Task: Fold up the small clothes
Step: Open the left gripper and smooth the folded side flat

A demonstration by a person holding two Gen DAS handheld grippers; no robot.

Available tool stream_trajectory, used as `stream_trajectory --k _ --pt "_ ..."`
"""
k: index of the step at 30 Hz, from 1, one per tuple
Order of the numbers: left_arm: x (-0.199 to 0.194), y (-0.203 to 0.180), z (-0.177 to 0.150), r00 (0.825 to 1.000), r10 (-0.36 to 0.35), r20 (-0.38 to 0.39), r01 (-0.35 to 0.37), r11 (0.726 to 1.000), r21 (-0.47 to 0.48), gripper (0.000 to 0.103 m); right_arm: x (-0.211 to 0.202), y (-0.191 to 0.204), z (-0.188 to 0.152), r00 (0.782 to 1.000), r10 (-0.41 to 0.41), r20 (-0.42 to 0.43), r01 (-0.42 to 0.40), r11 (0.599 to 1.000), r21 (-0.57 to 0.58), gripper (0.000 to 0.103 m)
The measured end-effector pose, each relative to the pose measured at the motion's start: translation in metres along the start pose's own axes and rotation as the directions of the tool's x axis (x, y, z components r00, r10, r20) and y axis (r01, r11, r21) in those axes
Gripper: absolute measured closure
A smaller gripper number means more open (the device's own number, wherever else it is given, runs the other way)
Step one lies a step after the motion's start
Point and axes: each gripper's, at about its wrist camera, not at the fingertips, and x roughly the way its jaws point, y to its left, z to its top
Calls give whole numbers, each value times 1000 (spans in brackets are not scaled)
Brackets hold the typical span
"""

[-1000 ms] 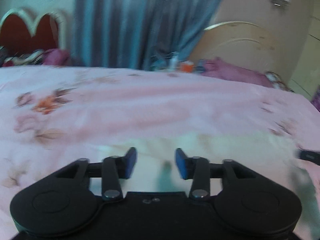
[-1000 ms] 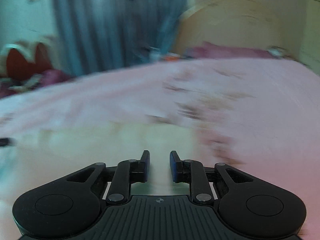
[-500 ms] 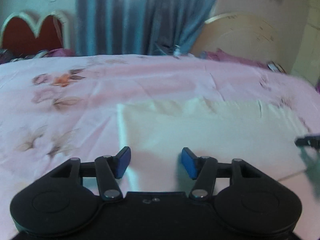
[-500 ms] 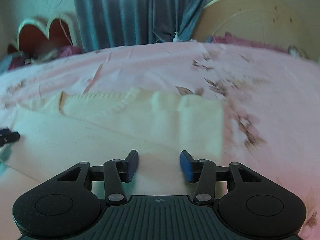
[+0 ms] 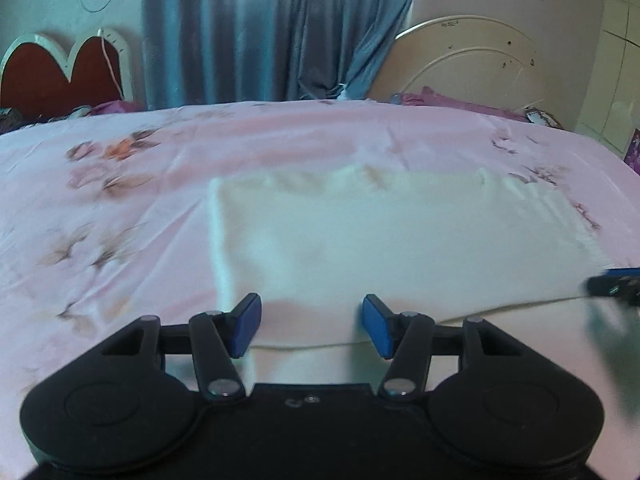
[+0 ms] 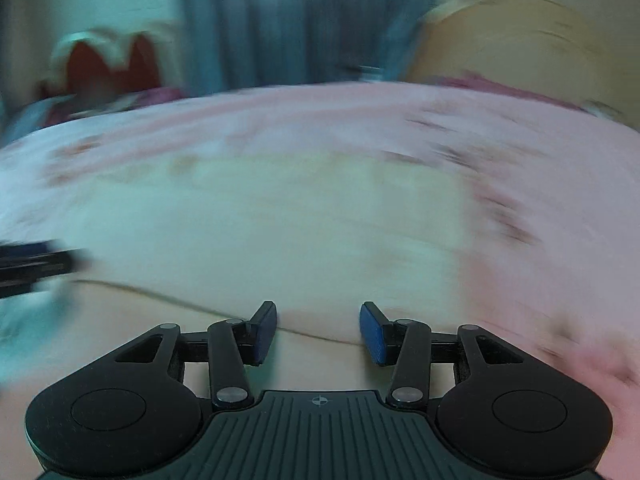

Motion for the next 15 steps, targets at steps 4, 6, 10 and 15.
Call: stream_trajectory --k 4,6,10,15 --pt "-4 9 -2 1000 7 -2 -7 1000 -14 47 -1 -27 -2 999 -23 -22 25 996 82 58" --pt "-11 7 0 1000 13 26 -13 1000 -20 49 -12 -23 -1 1000 -15 23 14 997 76 58" --pt "-1 -1 -2 999 32 -18 -32 999 7 48 1 -16 -1 999 -28 -42 30 998 63 62" --pt "-8 -2 0 999 38 -11 -38 999 17 47 -11 -21 1 1000 -7 5 7 996 93 65"
